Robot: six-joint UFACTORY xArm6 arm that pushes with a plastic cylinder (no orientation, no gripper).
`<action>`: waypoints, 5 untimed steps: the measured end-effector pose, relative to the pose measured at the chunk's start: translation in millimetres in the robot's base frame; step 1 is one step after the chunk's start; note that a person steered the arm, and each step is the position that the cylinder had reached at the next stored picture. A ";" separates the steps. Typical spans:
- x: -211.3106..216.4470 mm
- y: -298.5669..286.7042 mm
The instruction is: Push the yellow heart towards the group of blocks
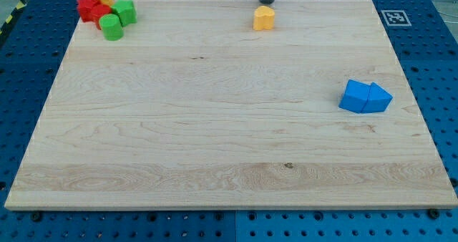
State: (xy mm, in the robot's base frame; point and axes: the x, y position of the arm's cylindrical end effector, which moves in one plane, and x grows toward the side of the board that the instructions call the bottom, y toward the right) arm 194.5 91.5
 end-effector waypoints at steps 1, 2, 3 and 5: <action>-0.2 31.2; 4.0 38.3; 15.9 23.3; 68.4 -7.1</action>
State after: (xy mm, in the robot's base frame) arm 262.9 84.4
